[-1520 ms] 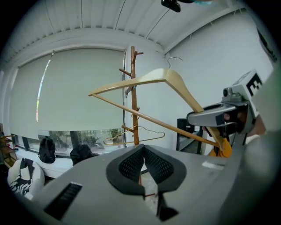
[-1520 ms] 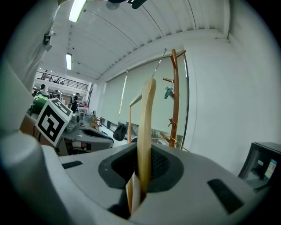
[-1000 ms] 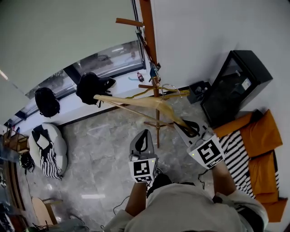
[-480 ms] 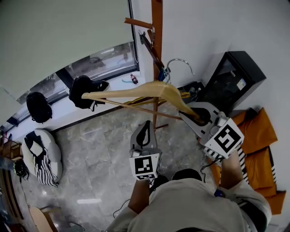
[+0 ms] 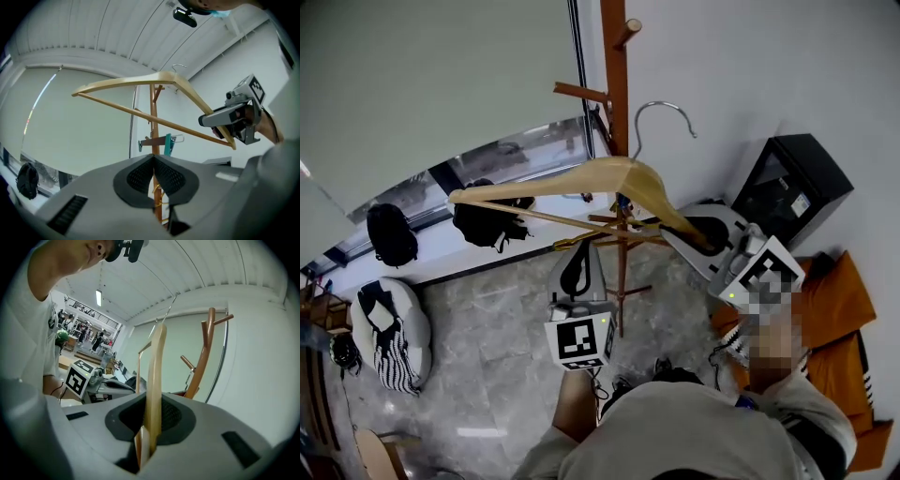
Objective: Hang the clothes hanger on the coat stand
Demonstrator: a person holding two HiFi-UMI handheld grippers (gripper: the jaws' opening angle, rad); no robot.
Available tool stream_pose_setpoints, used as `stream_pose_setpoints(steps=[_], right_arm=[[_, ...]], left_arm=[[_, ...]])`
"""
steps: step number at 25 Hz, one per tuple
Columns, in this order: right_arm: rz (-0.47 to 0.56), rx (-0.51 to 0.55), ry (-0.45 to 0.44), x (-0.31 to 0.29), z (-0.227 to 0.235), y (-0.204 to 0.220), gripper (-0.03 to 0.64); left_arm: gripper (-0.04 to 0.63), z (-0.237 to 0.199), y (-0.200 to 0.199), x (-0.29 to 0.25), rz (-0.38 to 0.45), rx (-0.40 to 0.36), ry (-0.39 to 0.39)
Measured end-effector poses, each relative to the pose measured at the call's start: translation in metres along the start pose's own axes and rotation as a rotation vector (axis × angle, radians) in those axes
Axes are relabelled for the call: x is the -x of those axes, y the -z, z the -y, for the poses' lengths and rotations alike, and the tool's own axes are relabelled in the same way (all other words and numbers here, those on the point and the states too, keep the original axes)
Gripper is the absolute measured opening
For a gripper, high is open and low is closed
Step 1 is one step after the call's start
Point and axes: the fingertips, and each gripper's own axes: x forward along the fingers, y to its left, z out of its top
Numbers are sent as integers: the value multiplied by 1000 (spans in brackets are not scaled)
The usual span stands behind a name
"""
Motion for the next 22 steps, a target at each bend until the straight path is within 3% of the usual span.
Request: stream_pose_setpoints(steps=[9, 14, 22], right_arm=[[103, 45, -55, -15, 38, -31, 34], [107, 43, -63, -18, 46, -33, 34], [110, 54, -72, -31, 71, -43, 34]], left_arm=[[11, -8, -53, -34, 79, -86, -21], [11, -5, -56, -36, 67, -69, -24], [11, -7, -68, -56, 90, -117, -28]])
